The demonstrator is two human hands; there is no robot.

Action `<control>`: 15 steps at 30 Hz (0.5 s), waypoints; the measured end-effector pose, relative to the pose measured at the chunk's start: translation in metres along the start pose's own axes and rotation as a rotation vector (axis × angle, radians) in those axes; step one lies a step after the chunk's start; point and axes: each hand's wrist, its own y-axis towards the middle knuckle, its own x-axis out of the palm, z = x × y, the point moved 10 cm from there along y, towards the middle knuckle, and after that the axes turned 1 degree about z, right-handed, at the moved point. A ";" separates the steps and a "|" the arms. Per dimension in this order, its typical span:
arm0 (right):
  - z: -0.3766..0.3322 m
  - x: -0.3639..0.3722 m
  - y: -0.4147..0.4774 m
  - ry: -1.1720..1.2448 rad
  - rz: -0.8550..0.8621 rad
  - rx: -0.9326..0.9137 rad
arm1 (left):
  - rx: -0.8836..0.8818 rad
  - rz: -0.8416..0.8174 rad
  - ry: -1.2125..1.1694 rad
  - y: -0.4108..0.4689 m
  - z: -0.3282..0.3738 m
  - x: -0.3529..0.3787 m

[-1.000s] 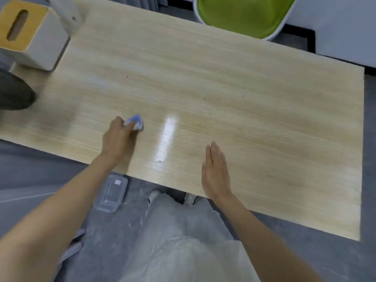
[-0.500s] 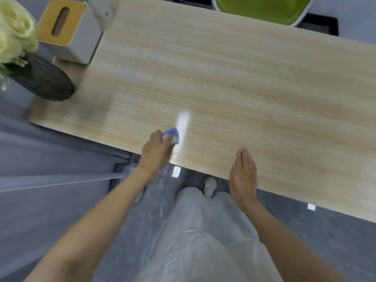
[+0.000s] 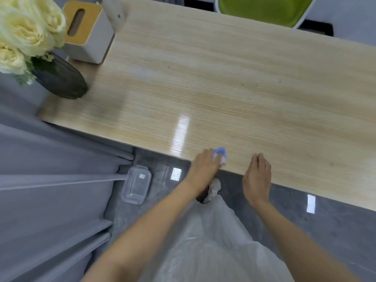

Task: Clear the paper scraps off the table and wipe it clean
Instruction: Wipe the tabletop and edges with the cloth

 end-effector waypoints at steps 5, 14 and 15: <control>-0.005 0.001 -0.004 0.025 0.031 0.054 | -0.582 0.325 -0.186 -0.009 -0.166 -0.071; 0.001 -0.001 -0.005 0.033 0.017 0.042 | -0.184 -0.098 -0.288 0.007 0.023 0.041; 0.001 0.000 -0.006 0.034 0.014 0.027 | -0.042 -0.128 -0.225 0.010 0.032 0.040</control>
